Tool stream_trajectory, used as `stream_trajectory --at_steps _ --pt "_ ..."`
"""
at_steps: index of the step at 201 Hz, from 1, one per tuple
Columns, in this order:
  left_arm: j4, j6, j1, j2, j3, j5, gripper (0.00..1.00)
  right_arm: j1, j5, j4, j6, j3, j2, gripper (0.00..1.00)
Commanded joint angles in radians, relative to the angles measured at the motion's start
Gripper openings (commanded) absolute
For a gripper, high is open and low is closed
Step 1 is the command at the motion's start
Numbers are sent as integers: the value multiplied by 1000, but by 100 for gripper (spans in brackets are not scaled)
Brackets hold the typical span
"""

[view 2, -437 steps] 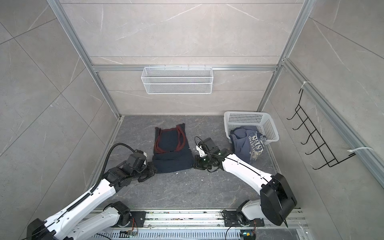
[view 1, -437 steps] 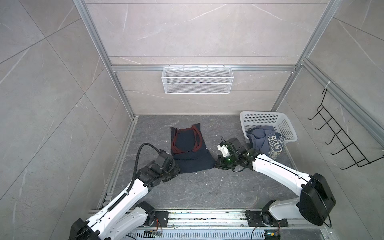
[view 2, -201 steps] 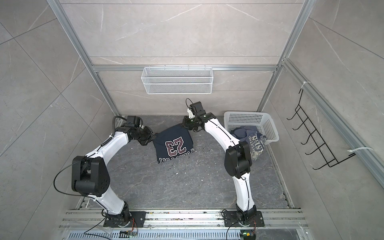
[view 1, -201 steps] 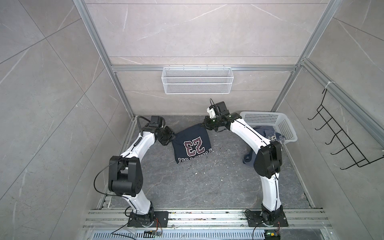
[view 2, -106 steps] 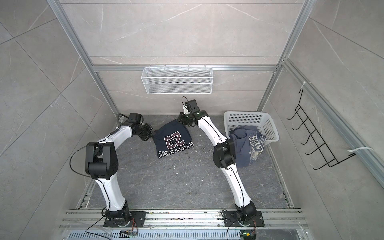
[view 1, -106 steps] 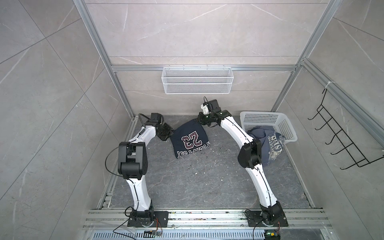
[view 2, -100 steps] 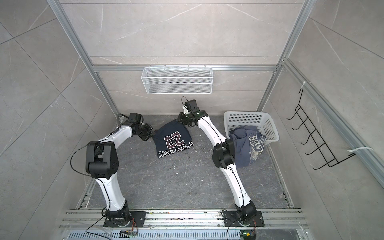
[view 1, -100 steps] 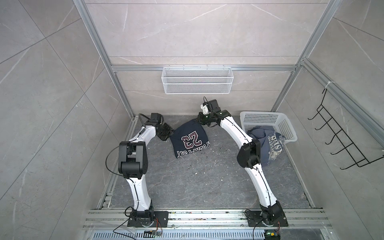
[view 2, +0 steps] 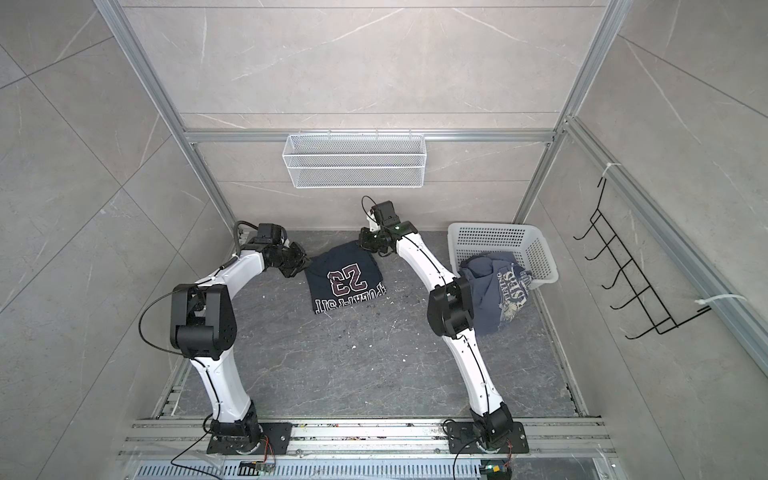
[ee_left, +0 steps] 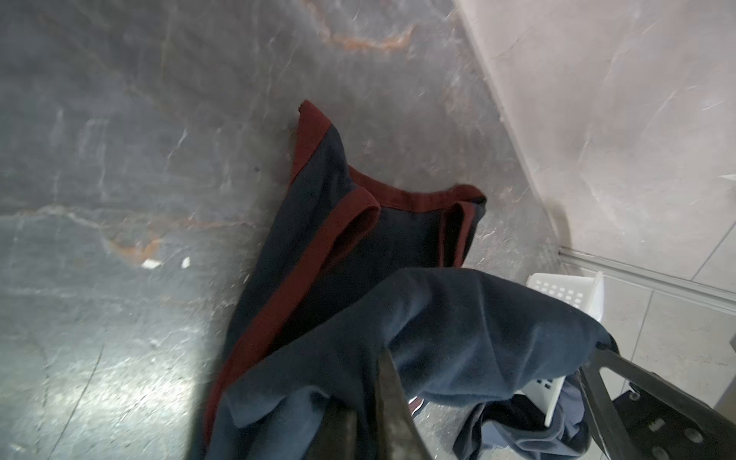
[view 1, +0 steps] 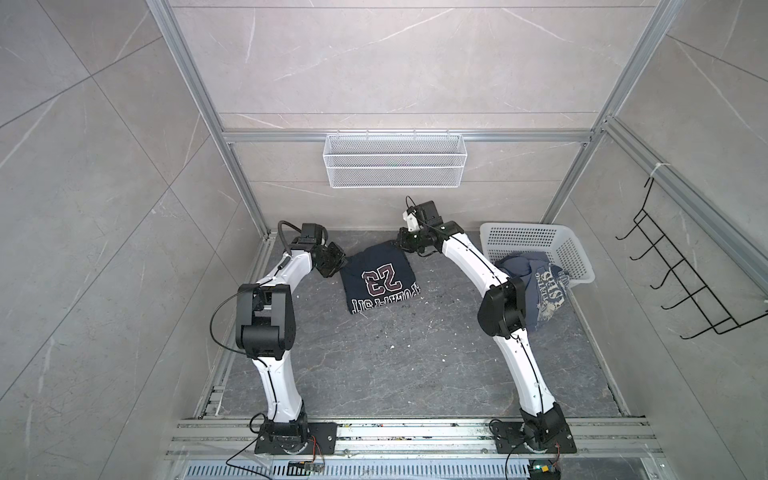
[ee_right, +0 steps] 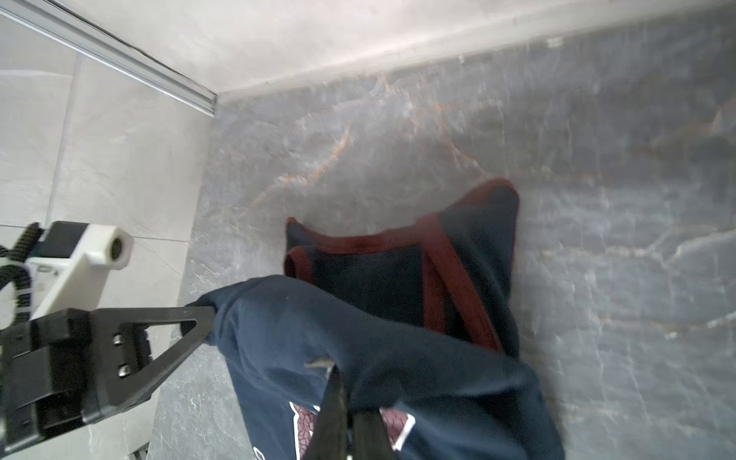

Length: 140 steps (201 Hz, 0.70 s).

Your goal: Fold and stack the tank tops

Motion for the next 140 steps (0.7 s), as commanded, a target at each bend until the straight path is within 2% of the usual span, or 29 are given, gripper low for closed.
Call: stream_trajectory --at_steps 1,20,27,32,37,56,65,80,95,120,140 --pt "-3 45 2 55 99 6 14 -7 30 12 -26 118 90 0" --pt "-24 48 2 127 174 19 19 -14 50 -3 -14 188 156 0" --pt "-29 49 2 150 201 19 23 -17 55 1 -6 210 180 13" --pt "-35 50 2 166 219 17 28 -19 56 4 1 224 194 25" --pt "-42 52 4 177 239 14 34 -22 57 4 5 243 209 33" --pt "-60 64 6 210 315 7 55 -35 86 -33 17 325 250 53" --pt "-74 79 7 218 354 7 65 -40 95 -54 21 345 252 59" --pt "-109 112 7 204 395 -25 76 -47 102 -76 6 340 229 64" --pt "-114 148 5 158 366 -75 85 -47 104 -74 -33 284 183 65" --pt "-113 176 1 103 283 -131 86 -46 113 -12 -58 122 103 66" --pt "-86 180 1 95 212 -162 86 -47 115 10 -63 87 108 66"
